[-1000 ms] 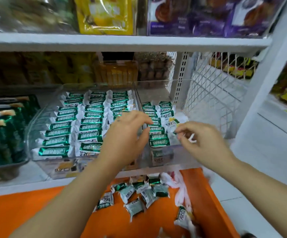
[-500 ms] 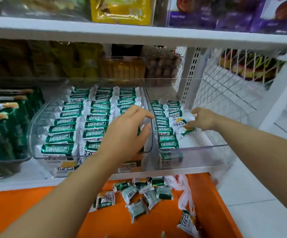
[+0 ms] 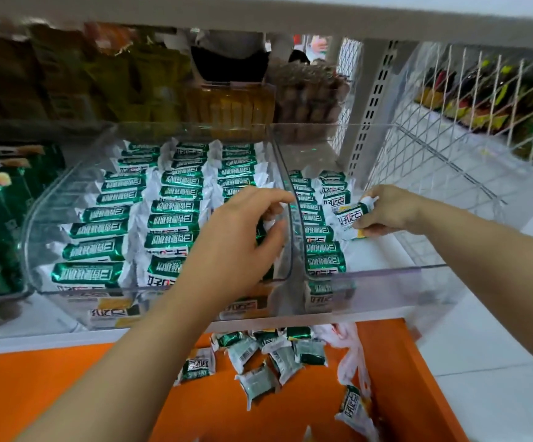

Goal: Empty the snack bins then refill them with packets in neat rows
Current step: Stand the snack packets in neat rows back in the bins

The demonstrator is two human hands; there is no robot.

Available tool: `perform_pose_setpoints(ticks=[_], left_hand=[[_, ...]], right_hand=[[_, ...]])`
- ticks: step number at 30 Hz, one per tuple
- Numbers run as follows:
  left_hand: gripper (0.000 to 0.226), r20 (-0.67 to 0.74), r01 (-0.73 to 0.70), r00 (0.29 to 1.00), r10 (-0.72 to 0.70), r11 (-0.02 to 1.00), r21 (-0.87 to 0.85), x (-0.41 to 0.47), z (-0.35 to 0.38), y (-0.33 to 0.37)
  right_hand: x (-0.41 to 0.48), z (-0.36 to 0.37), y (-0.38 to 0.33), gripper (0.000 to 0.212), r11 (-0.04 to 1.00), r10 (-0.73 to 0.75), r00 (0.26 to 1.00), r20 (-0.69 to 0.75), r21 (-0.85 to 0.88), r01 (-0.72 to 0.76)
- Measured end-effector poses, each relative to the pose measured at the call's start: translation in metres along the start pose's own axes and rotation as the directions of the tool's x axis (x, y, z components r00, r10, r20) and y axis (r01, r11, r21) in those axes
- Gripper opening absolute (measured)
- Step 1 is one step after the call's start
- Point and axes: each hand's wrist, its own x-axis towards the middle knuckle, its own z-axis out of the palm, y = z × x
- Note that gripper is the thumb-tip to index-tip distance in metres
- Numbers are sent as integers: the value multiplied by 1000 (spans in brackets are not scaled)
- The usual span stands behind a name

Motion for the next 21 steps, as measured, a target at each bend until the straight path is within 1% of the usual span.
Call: perform_pose_setpoints(ticks=[3,6,8,11,13,16,19,21], left_hand=[[32,-9,15,1000,-15,1000,-18,0,1,0],[32,-3,16,1000,-16,1000,-18,-1,0,1],[33,0,14,1000,-14,1000,-13,-1,0,1],[32,-1,12,1000,-12,1000,-5,0,0,1],[32,2,14,1000,-14,1000,-1,0,0,2],[33,3,10,1000,-10,1000,5,0,0,2],[33,6,7,1000,-7,1000,6,0,0,1],[33,9,7,1000,-7,1000,7,-1,1,1]], right_hand=[[1,2,-1,38,992,-39,999,-33,119,43],[5,8,-8,30,993,-67,997,-29,100,69],[8,10,-11,32,995,-80,996,-24,51,81],[10,8,-10,40,996,-87,996,-10,-11,86],[9,6,-7,49,995,-93,996,-11,-31,93],[8,2,-5,57,995,-91,995,-29,-50,89],[6,-3,-4,63,978,-103,993,-59,-190,90],[1,-5,-4,64,968,-122,990,-77,-231,101]])
